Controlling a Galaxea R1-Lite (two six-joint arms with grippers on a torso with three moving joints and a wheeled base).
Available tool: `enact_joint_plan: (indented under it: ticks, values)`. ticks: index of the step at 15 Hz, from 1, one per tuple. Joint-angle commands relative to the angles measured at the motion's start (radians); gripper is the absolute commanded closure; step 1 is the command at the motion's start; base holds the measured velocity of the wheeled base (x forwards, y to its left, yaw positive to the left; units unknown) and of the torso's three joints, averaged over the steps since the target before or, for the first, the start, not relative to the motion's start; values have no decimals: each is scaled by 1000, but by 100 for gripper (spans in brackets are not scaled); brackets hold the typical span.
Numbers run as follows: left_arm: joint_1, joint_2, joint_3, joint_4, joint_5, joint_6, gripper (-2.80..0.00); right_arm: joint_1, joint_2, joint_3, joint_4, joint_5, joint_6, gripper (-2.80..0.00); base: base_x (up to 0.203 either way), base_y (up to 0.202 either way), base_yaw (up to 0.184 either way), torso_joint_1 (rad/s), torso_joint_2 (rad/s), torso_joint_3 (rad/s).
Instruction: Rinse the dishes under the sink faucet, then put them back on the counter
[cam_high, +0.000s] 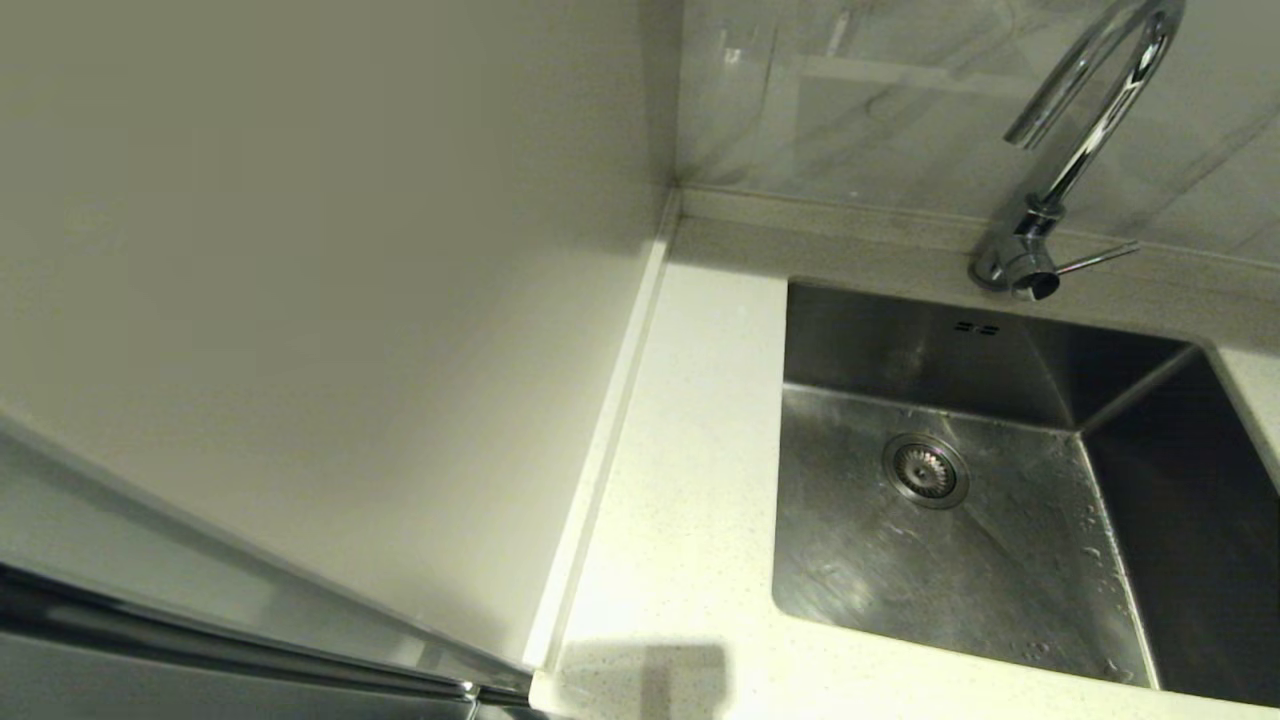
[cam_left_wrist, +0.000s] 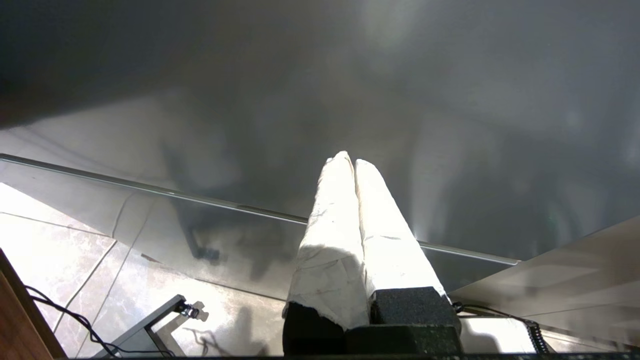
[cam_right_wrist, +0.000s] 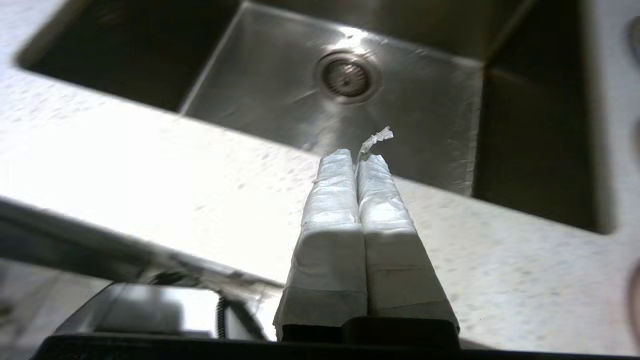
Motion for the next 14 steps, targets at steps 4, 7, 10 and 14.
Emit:
enact_joint_plan:
  ticks: [4,7,10,14]
  values:
    - [0,-3,0,0,0,-1,0,0,-8,4,5,-13,86,0,0,0,0,0,0,0]
    - [-1,-3,0,0,1,-1,0,0,-8,5,-2,-19,93,0,0,0,0,0,0,0]
    - [0,-3,0,0,0,-1,0,0,-7,7,-5,-19,93,0,0,0,0,0,0,0]
    - [0,-3,0,0,0,-1,0,0,-8,5,-5,-18,87,0,0,0,0,0,0,0]
